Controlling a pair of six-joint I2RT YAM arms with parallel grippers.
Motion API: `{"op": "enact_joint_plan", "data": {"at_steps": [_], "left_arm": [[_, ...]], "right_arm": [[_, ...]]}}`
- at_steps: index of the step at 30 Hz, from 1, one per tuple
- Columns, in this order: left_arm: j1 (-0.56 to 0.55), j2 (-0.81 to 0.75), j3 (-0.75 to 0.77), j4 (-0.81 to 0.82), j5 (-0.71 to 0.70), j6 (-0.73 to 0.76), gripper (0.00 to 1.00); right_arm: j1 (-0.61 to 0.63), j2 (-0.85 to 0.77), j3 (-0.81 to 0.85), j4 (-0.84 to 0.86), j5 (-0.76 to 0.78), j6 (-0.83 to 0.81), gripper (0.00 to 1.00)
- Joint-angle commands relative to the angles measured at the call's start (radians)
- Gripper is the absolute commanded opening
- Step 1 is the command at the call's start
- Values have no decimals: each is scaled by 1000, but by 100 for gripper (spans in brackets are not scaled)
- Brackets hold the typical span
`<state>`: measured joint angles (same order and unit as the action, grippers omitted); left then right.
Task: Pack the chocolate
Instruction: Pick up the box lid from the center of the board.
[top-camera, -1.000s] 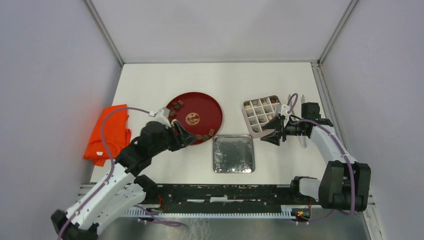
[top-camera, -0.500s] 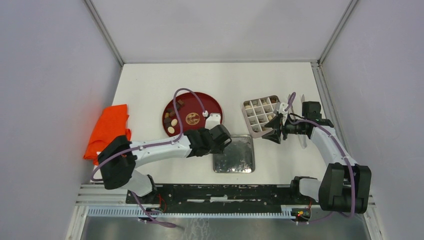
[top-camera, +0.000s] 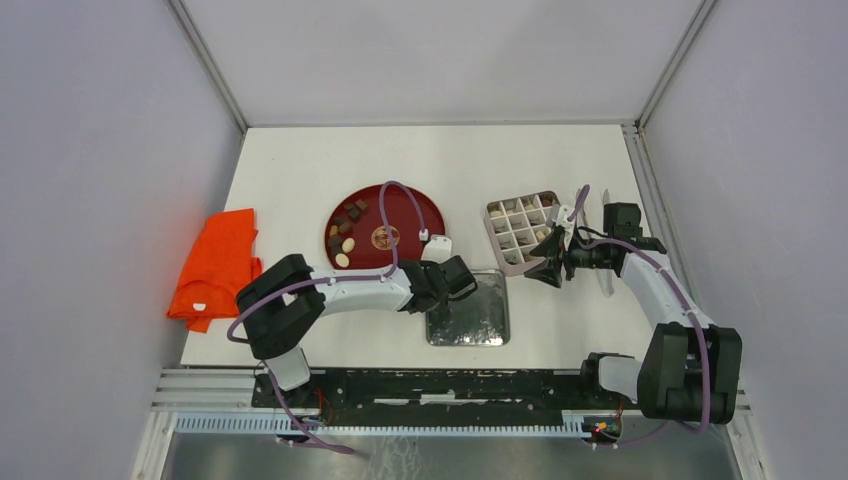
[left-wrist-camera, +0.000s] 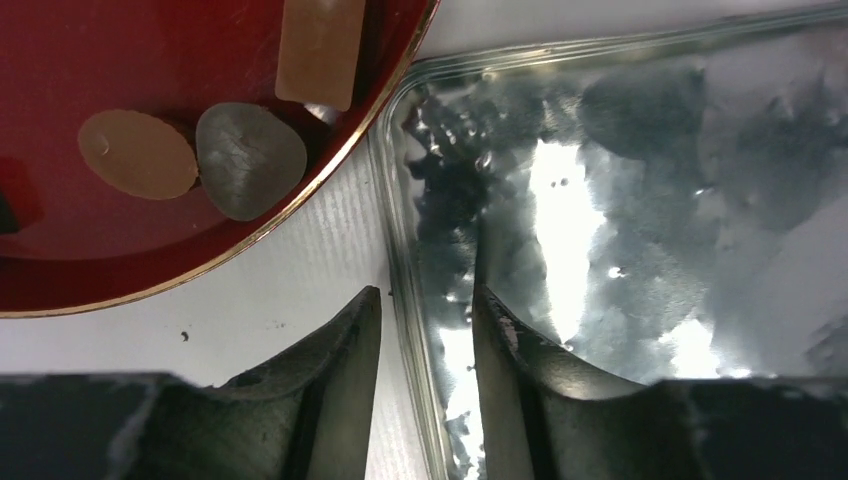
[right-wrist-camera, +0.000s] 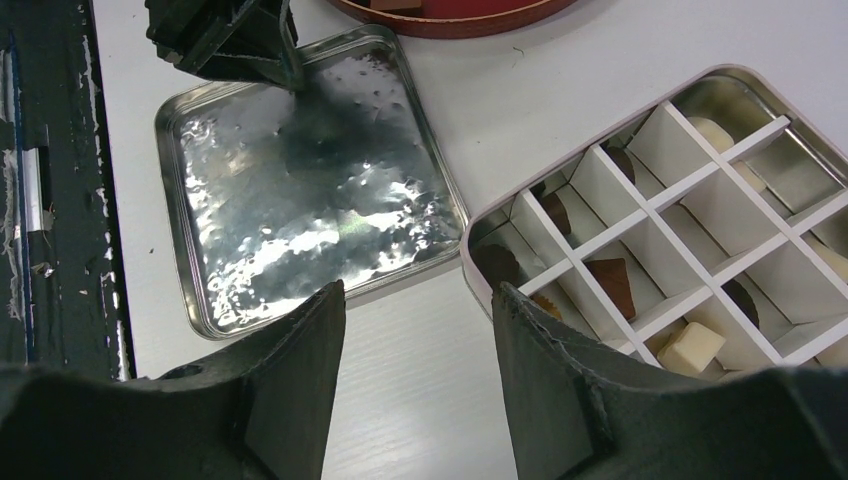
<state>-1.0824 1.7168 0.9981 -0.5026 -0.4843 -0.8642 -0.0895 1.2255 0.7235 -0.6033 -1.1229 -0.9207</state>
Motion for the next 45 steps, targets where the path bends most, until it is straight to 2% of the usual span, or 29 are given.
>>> {"op": "enact_joint_plan", "data": {"at_steps": [1,10,14,18,26,45], "left_arm": [[-2,18,32,18,-36,-5,42],[-2,8,-3,19,-22,-33,21],[-2,12,-15,24,-7,-39,2],[-5,9,-3,3,0,-41,2],[-14,-104,-15,-6,-25,-47,2],[-13,-279,-19,-25,23,17,2]], "right_arm": [[2,5,16,1,-8,-1,61],[2,6,20,-10,-10,-9,61],[2,8,32,-44,-17,-37,61],[2,20,58,-118,-35,-106,61],[2,48,86,-219,-51,-205,61],[2,59,125,-359,-66,-370,61]]}}
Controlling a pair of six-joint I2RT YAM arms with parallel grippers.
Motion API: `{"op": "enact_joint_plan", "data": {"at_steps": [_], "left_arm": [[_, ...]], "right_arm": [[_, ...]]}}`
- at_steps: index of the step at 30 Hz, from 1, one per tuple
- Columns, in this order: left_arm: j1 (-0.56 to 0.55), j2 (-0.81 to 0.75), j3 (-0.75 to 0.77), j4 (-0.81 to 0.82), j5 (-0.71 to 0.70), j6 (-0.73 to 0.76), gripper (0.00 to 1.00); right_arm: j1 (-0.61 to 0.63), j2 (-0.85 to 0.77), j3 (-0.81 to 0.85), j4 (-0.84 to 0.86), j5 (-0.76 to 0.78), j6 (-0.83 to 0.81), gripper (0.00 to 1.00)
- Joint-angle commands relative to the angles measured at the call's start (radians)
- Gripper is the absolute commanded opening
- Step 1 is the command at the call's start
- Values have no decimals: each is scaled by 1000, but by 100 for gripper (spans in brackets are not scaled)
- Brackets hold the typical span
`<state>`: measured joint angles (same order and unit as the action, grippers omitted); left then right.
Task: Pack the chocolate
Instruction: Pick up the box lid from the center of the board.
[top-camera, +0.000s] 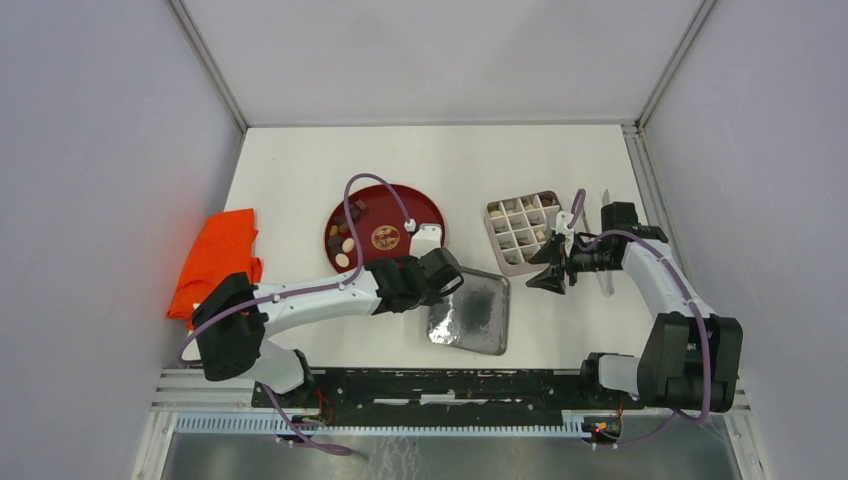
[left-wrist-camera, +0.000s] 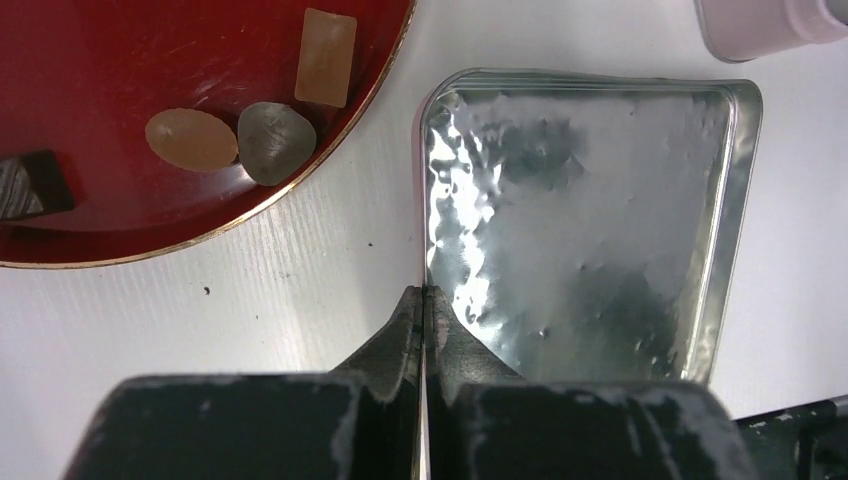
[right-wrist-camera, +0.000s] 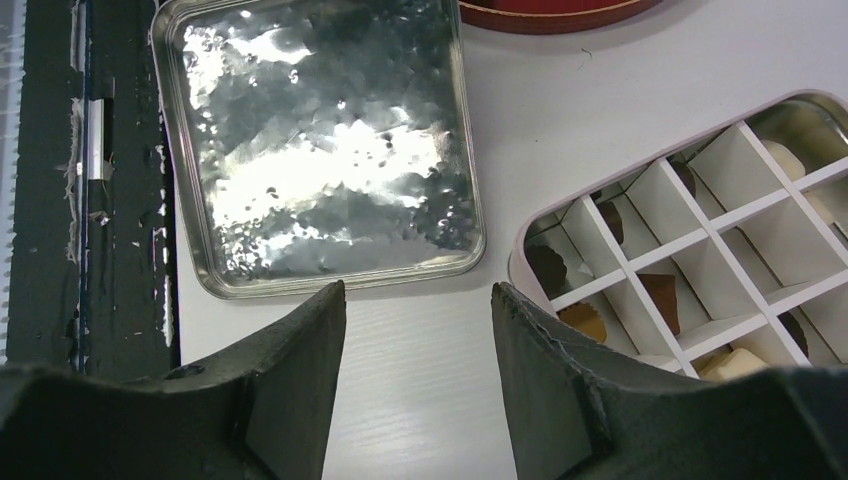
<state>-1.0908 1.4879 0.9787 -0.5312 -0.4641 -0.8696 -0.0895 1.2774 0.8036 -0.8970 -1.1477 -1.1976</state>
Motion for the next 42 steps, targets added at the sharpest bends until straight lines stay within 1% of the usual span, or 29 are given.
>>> {"op": "enact_joint_plan", "data": {"at_steps": [1,6,11,19,27,31,42], "left_arm": [[-5,-55,1,4,7,25,2],[1,-85,1,10,25,43,2],[28,-128,-24,38,68,60,2],[92,-225,-79,107,193,85,2],[208,-331,-145,172,349,109,2],[252,-357,-155,196,413,119,2],[341,-386,-163,241,534,134,2]], "right_arm": [[2,7,48,-75,-43,-108,61],[1,8,75,-151,-43,-195,61],[2,-16,130,-196,-19,-233,62],[1,-73,195,-150,10,-171,63],[2,-93,290,-162,45,-150,64],[2,-101,318,-160,36,-140,65],[8,-101,366,-160,23,-123,66]]}}
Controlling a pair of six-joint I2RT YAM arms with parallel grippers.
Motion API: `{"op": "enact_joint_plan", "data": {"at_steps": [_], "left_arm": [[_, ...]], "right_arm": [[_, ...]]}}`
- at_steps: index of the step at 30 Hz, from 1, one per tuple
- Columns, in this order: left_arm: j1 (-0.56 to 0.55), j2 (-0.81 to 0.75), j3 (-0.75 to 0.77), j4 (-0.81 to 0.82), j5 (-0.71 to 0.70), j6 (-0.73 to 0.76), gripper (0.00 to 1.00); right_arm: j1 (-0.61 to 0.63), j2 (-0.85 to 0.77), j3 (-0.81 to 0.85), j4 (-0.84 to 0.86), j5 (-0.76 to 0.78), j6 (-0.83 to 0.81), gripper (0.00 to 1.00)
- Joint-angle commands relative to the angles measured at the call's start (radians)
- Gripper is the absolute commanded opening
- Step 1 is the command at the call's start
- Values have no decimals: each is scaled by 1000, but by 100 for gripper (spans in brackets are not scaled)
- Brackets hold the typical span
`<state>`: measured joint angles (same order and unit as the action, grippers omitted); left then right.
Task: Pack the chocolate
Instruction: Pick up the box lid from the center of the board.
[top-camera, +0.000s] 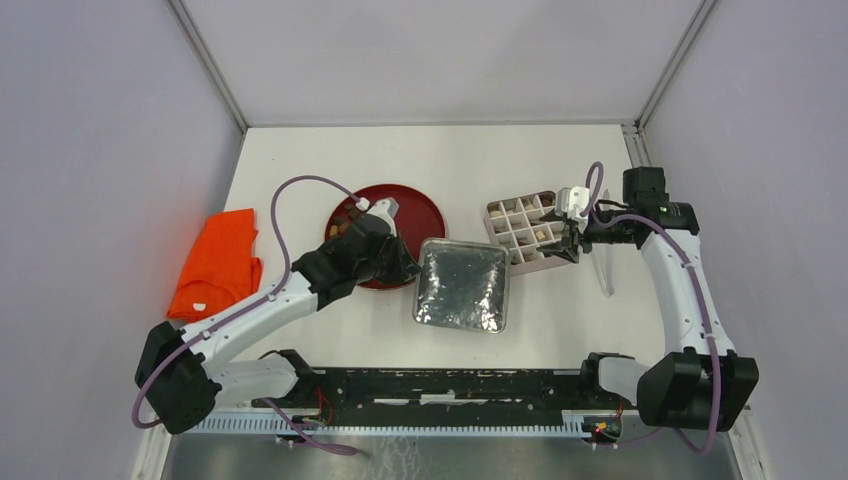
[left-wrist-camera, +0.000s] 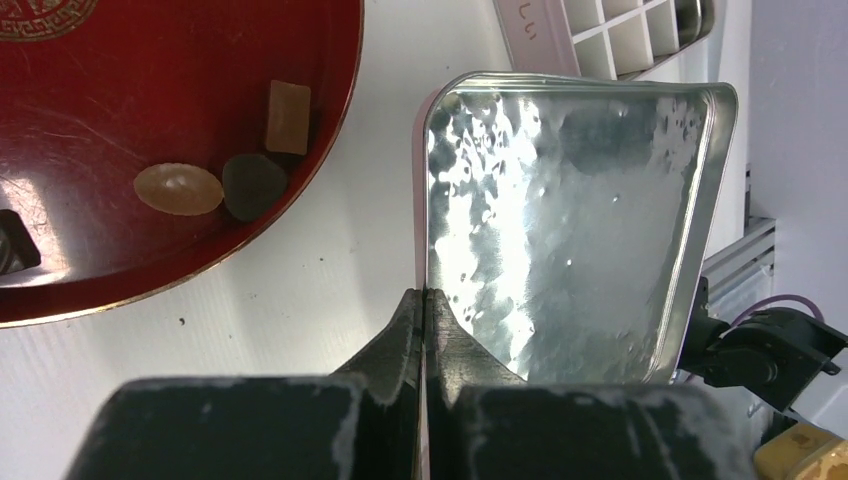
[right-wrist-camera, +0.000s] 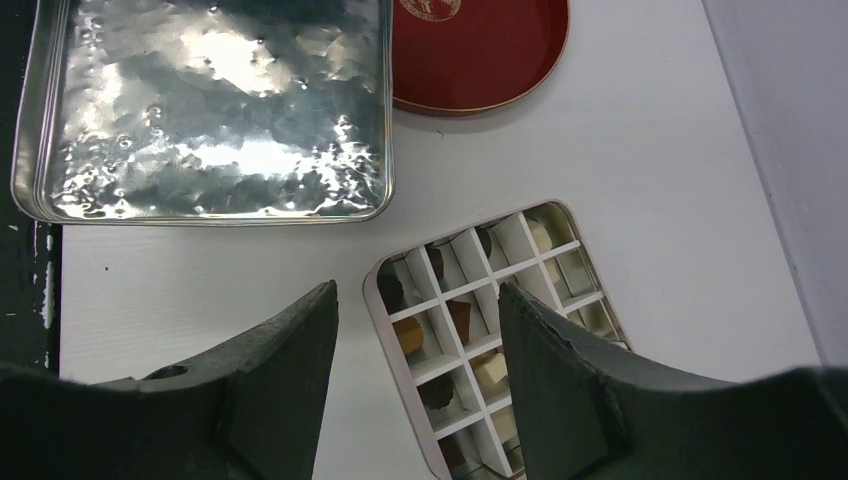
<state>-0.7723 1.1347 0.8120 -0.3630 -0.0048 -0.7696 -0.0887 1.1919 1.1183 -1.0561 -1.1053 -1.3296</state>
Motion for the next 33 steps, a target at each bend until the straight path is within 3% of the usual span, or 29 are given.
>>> {"op": "enact_joint_plan", "data": {"at_steps": [1,29,33], "left_arm": [[27,-34,6,74,80,35,2],[203,-1,8,124,332,90,2],[213,10,8,134,360,91,2]], "right_arm": [[9,-15,56,1,-17,12,66],[36,-41,110,56,1,-5,72],[37,-57,96,72,-7,-41,78]]}}
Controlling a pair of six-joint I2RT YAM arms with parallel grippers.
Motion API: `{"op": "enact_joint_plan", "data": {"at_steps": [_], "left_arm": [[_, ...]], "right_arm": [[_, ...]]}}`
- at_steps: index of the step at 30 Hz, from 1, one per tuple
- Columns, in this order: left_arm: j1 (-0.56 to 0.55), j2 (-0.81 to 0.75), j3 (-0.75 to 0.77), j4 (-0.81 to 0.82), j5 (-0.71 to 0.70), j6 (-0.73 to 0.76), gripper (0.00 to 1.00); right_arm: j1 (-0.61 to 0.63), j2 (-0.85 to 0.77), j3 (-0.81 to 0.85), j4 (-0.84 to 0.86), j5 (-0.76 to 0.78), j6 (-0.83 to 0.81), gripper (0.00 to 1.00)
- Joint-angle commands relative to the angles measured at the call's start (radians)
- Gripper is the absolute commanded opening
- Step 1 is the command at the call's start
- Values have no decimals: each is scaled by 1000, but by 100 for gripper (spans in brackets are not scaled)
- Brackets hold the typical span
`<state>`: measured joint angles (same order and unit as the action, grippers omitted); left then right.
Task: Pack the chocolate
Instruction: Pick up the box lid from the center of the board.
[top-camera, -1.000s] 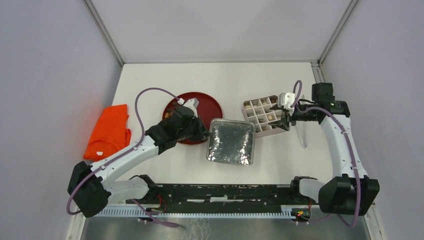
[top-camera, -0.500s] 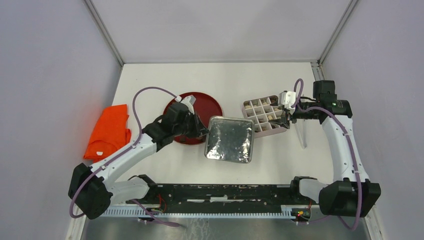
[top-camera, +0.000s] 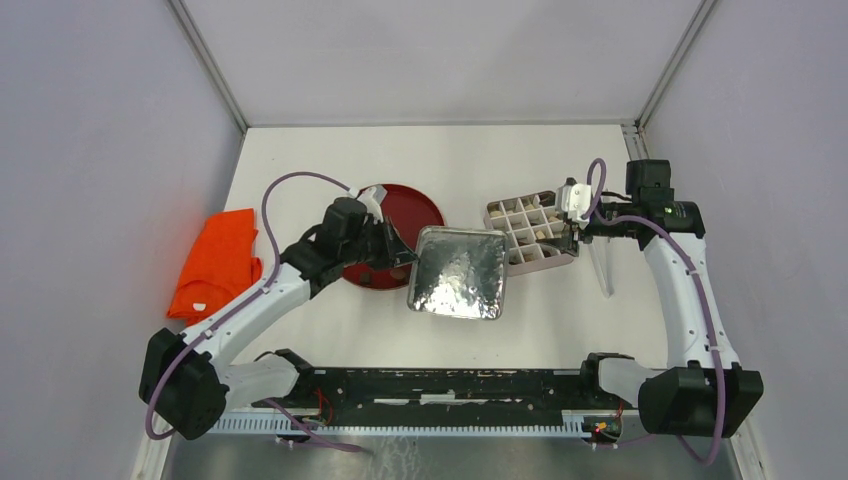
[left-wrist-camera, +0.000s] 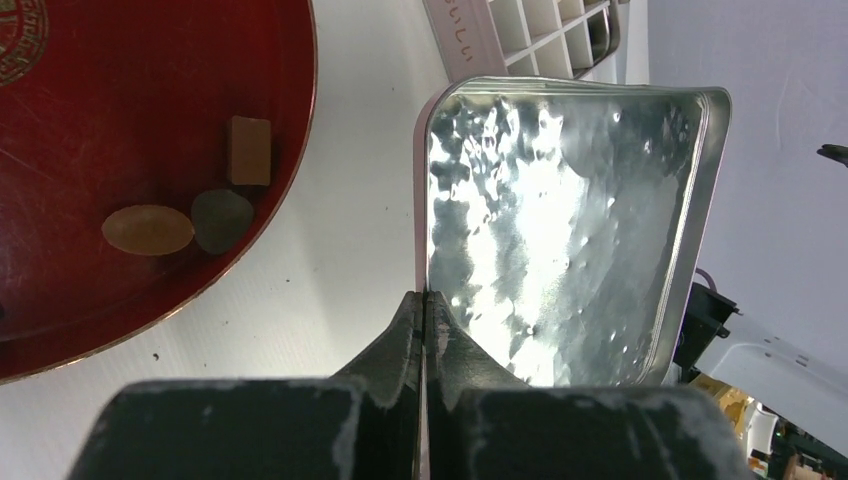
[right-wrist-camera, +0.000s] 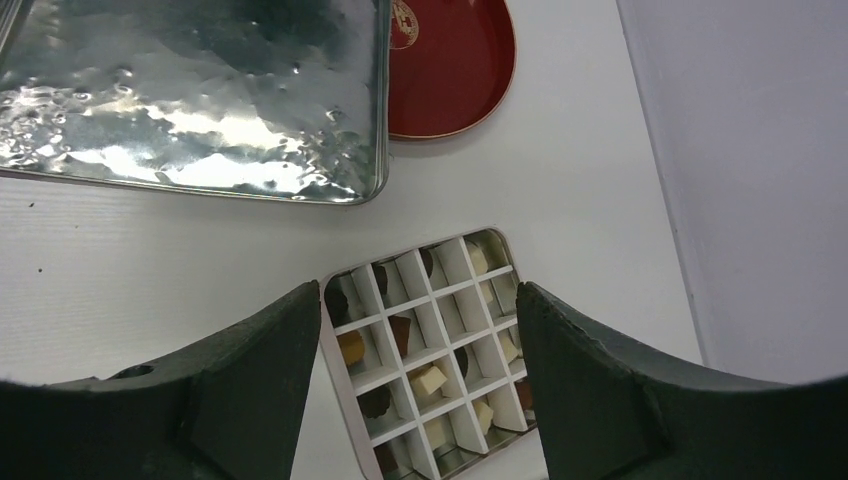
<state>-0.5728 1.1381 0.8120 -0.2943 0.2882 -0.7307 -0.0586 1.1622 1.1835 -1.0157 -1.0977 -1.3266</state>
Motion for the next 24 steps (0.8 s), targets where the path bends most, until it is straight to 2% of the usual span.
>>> {"op": "enact_joint_plan", "data": {"at_steps": [1,5,19,24], "left_arm": [[15,10,10,67,75,53,2],[31,25,28,63,110,67,2],[82,122,92,63,233,94,2],[88,156,124,55,271,96,2]], "right_arm": [[6,-34,24,31,-19,-73,81],[6,-86,-17,49,-26,-164,98],[6,-78,14,42,-17,-229,98],[6,-82,12,2,-26,-312,98]]}}
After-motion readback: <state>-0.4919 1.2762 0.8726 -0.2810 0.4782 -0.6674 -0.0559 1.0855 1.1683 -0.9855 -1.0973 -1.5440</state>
